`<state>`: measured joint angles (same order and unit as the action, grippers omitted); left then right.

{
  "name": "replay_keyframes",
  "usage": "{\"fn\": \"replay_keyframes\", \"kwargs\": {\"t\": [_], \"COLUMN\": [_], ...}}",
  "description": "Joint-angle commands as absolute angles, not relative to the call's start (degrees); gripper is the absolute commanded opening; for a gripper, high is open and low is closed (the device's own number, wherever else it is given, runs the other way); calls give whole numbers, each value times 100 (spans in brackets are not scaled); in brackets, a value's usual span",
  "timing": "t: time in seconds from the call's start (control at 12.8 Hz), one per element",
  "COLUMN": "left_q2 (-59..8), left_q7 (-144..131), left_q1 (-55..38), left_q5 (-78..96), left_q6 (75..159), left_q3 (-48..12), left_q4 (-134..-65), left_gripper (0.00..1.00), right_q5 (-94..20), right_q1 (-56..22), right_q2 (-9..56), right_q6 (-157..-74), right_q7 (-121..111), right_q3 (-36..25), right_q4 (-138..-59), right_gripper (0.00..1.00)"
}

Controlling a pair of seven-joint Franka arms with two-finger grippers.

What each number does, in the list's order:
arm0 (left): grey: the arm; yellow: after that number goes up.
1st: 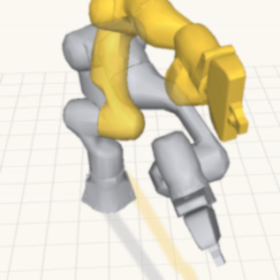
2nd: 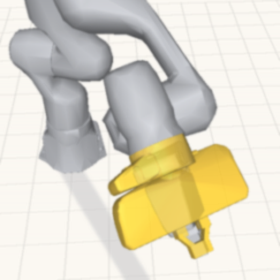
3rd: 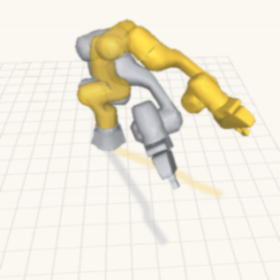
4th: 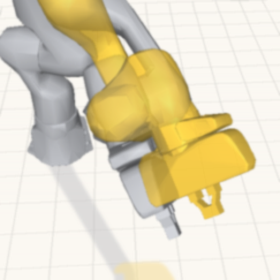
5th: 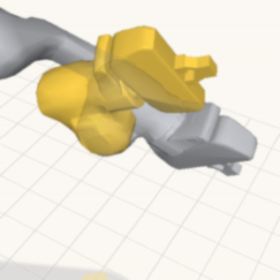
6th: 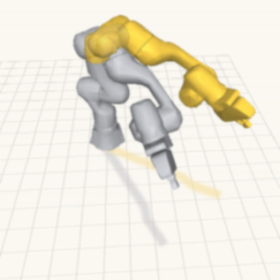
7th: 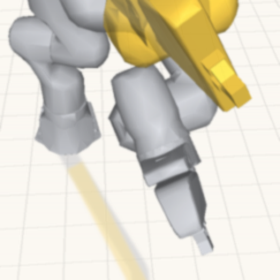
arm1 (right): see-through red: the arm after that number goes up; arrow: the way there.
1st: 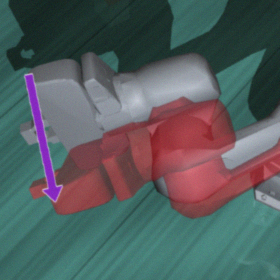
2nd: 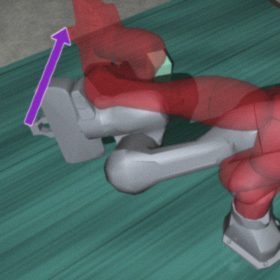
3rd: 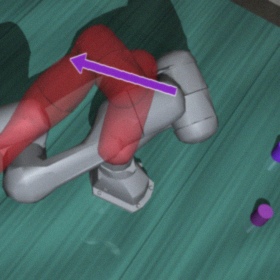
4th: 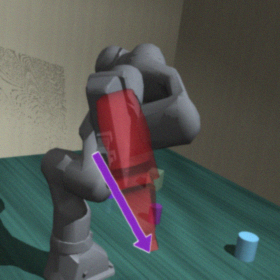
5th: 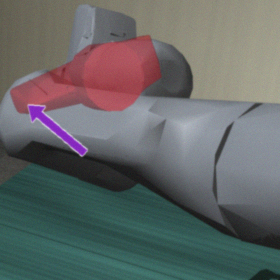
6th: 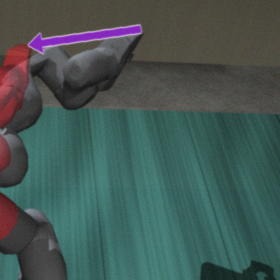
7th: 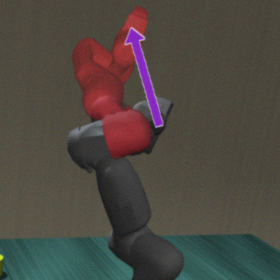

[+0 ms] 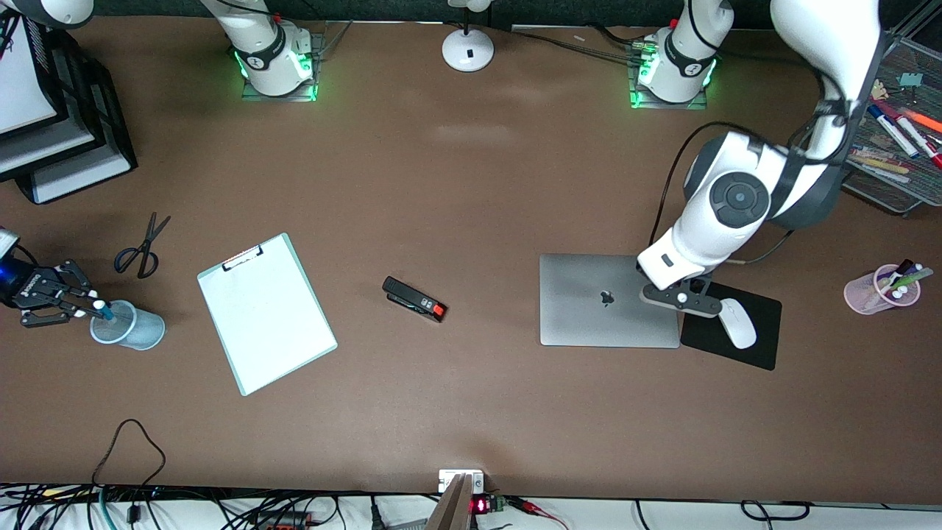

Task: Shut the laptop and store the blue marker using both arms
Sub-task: 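Drop the marker into the blue cup while the left gripper closes the laptop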

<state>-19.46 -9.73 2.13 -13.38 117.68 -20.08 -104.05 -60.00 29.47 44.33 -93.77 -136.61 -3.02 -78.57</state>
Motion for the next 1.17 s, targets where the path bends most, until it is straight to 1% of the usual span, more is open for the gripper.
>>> {"fn": "replay_keyframes", "kwargs": {"t": [0.0, 0.23, 0.31, 0.39, 0.55, 0.7, 0.86, 0.94, 1.02, 1.09], "left_q2": [-1776, -1626, -1591, -1530, -1407, -1310, -1117, -994, -924, -845], "left_q7": [-870, -853, -722, -616, -571, -510, -448, -440, -439, -431], "left_q1": [237, 194, 193, 237, 246, 255, 264, 281, 360, 500], "left_q5": [-1406, -1371, -1362, -1354, -1345, -1345, -1319, -1144, -942, -784], "left_q6": [10744, 9759, 9591, 9571, 9536, 9519, 9300, 9264, 9185, 9037], "left_q3": [-2136, -2153, -2188, -2206, -2215, -2224, -2232, -2215, -2206, -2215], "left_q4": [-10004, -9581, -9545, -9545, -9545, -9545, -9536, -9536, -9536, -9467], "left_gripper": [8, 43, 59, 78, 97, 100, 100, 100, 100, 100], "right_q5": [-6143, -6354, -6363, -6363, -6363, -6372, -6398, -6398, -6398, -6398], "right_q1": [3076, 3111, 3120, 3129, 3155, 3164, 3208, 3217, 3234, 3269], "right_q2": [4614, 4772, 4807, 4860, 4887, 4957, 4975, 4992, 4992, 4983], "right_q6": [-9316, -9316, -9316, -9316, -9325, -9334, -9334, -9334, -9325, -9325], "right_q7": [-13772, -13938, -13948, -13948, -13940, -13931, -13931, -13896, -13852, -13808], "right_q3": [-211, -211, -211, -211, -211, -211, -220, -220, -228, -229], "right_q4": [-7682, -7673, -7655, -7638, -7638, -7638, -7638, -7638, -7638, -7638], "right_gripper": [3, 3, 3, 3, 3, 5, 7, 12, 21, 46]}}
